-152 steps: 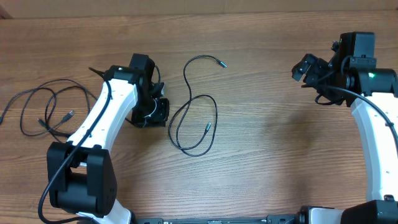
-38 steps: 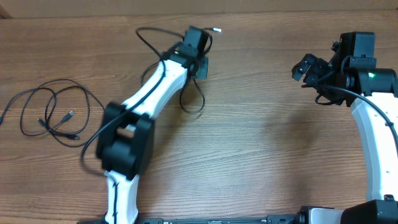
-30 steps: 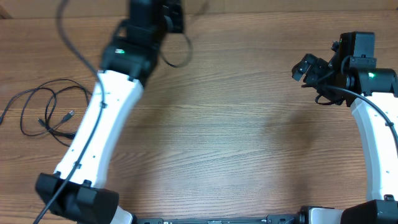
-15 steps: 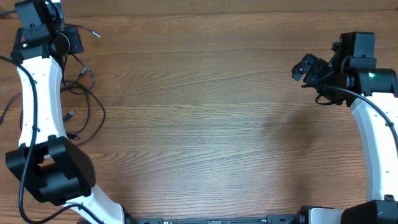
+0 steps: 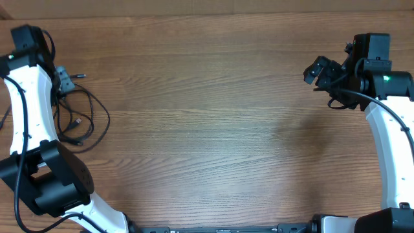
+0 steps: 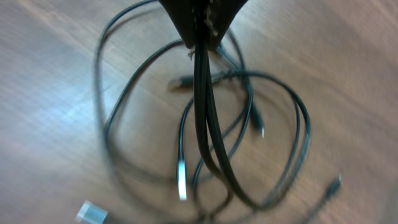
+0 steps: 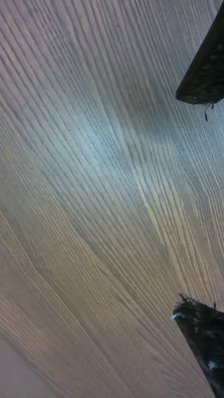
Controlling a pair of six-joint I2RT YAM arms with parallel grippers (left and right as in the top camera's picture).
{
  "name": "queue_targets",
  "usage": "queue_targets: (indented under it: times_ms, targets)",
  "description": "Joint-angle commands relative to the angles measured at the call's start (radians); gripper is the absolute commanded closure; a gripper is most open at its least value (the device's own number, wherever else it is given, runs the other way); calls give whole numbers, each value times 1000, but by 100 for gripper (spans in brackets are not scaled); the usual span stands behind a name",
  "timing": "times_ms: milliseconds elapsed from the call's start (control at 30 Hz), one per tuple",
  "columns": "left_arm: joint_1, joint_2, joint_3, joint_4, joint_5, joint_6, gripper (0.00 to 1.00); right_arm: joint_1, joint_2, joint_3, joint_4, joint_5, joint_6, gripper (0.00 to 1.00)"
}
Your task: Untangle cables
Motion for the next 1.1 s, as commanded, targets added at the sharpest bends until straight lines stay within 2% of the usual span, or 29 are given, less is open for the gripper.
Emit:
queue_targets:
  times_ms: [0, 33, 100, 200, 300, 333, 367, 400, 433, 467, 500, 533, 600, 800, 1067]
  targets:
    - [37, 0, -148, 70, -62, -47, 88, -3, -6, 1, 3, 0, 3, 0]
    - [51, 0, -196, 111, -92, -46, 83, -3, -6, 1, 3, 0, 3, 0]
    - [77, 0, -234, 170, -102, -46, 80, -3, -6, 1, 3, 0, 3, 0]
    - [100, 0, -237, 233, -77, -46, 80, -3, -6, 1, 3, 0, 3, 0]
    - [100, 0, -237, 265, -6, -46, 76, -3, -6, 1, 3, 0, 3, 0]
    - [100, 0, -237, 268, 37, -45, 63, -3, -6, 1, 3, 0, 3, 0]
    - [100, 0, -237, 269, 87, -45, 45, -3, -6, 1, 3, 0, 3, 0]
    - [99, 0, -237, 284, 225, 7, 34, -3, -6, 1, 3, 0, 3, 0]
    - [99, 0, -237, 291, 291, 42, 31, -3, -6, 1, 3, 0, 3, 0]
    - [97, 0, -237, 302, 414, 108, 22, -3, -6, 1, 3, 0, 3, 0]
    - [89, 0, -237, 304, 520, 154, 0, -3, -6, 1, 3, 0, 3, 0]
    - [69, 0, -237, 304, 585, 190, 0, -3, -6, 1, 3, 0, 3, 0]
    - [-12, 0, -237, 304, 592, 236, 0, -3, -6, 1, 3, 0, 3, 0]
    - [-170, 0, -237, 315, 585, 236, 0, -3, -6, 1, 3, 0, 3, 0]
    - [-199, 0, -237, 303, 586, 236, 1, -3, -6, 1, 3, 0, 3, 0]
